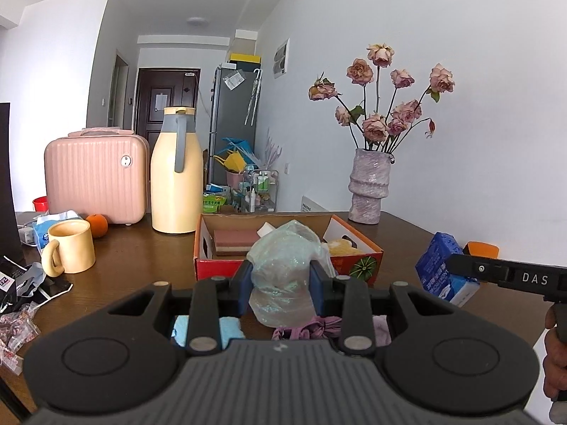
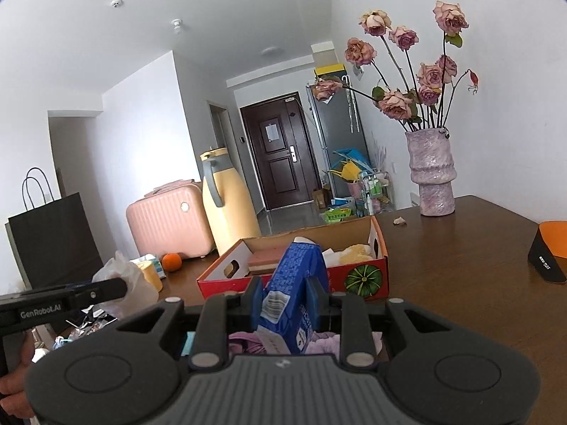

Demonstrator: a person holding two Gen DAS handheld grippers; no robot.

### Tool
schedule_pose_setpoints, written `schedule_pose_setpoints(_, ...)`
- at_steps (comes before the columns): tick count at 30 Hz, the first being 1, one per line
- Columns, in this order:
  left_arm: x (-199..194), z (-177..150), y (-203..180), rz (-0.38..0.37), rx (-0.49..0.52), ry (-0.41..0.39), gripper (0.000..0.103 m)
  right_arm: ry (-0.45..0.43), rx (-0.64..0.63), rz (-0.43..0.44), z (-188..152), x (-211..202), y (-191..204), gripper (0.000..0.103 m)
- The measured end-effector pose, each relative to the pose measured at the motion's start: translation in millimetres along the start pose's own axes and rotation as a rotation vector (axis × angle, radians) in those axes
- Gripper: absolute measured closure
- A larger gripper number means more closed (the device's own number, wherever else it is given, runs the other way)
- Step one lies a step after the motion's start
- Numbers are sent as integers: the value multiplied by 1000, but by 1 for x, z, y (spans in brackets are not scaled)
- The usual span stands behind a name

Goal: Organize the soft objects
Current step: 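Carry the mesh bag and tissue pack over the box with both tools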

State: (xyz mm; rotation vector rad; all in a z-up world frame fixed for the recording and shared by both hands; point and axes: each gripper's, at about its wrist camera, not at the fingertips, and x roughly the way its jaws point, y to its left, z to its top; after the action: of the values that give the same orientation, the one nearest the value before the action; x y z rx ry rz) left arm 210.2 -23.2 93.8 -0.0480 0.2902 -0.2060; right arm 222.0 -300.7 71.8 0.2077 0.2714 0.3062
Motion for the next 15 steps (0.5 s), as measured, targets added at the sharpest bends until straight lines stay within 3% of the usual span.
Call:
schedule_pose_setpoints(8, -2, -1, 2, -1, -11, -3, 70, 4, -12, -2, 1, 3, 1, 78)
schedule_pose_setpoints(15, 38, 14, 5, -19, 13, 2, 70, 19, -48, 14, 24, 41, -11, 78)
